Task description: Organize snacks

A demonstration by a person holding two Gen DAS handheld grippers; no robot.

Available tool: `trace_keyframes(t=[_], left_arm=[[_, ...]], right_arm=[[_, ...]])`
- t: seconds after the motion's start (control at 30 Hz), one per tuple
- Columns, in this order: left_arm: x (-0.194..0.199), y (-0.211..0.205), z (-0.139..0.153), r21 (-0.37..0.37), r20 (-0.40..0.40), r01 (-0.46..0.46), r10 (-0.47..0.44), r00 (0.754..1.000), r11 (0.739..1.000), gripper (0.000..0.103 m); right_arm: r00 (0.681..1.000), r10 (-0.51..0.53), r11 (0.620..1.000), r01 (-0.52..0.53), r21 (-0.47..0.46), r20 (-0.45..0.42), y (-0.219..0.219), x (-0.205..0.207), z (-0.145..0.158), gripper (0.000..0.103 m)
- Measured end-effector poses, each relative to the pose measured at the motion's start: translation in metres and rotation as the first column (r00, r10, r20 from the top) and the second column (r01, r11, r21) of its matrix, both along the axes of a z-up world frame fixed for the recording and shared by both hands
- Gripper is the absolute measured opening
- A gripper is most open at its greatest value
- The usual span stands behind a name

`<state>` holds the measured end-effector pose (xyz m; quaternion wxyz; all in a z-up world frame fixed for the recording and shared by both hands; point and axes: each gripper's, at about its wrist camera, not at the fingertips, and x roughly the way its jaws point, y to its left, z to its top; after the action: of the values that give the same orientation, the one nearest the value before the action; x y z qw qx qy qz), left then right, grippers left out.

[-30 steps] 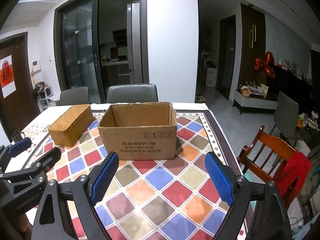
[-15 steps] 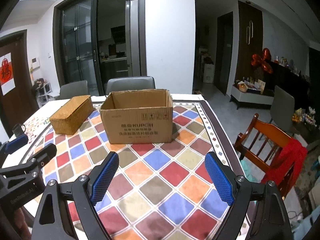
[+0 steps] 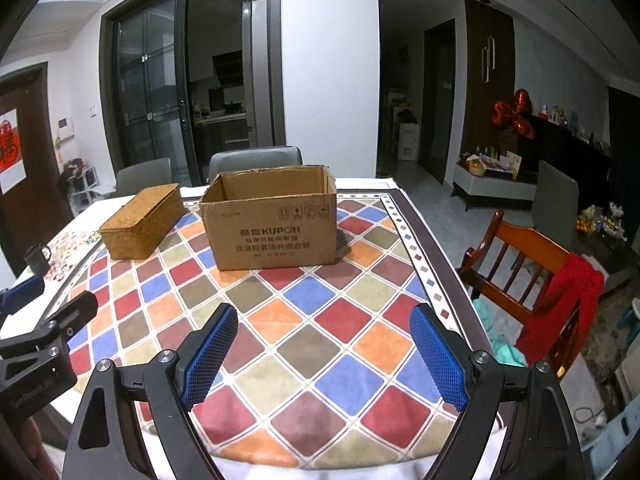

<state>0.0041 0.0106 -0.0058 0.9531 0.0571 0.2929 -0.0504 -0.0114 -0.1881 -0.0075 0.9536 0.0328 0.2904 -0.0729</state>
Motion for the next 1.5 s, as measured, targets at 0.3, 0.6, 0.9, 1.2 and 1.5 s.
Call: trace_keyframes(t=[0.3,0.6,0.9,1.2,1.5], left_arm=[[-0.0032,0.0061,-0.0015,-0.006,-0.007,-0.004,0.004,1.000,1.000,0.087],[-0.0048,0.0050,-0.0012,-0.009,-0.007,0.003,-0.003,1.000,1.000,0.087],[-0.0051,0.0037,-0.0005,-0.008,-0.007,0.004,-0.004,1.000,1.000,0.087],[-0.0053,0.0041,-0.0002,-0.011,-0.008,0.004,-0.004,1.000,1.000,0.087],[-0.0049,0.0043,0.0002,-0.010,-0.006,0.001,-0.001,1.000,1.000,0.087]], right_arm=[[1.000,-0.002,1.000,0.002,0.007,-0.012,0.0035,-0.0037,-0.0039,0.089],[1.000,-0.007,1.000,0.007,0.011,-0.009,0.0050,-0.0050,-0.0052,0.089],[1.000,0.003,1.000,-0.003,0.004,-0.007,0.0066,-0.0047,-0.0042,0.089],[1.000,0.005,1.000,-0.005,0.004,-0.005,0.0071,-0.0049,-0.0032,0.089],[1.000,0.004,1.000,-0.004,0.002,-0.003,0.0073,-0.0050,-0.0032,0.089]])
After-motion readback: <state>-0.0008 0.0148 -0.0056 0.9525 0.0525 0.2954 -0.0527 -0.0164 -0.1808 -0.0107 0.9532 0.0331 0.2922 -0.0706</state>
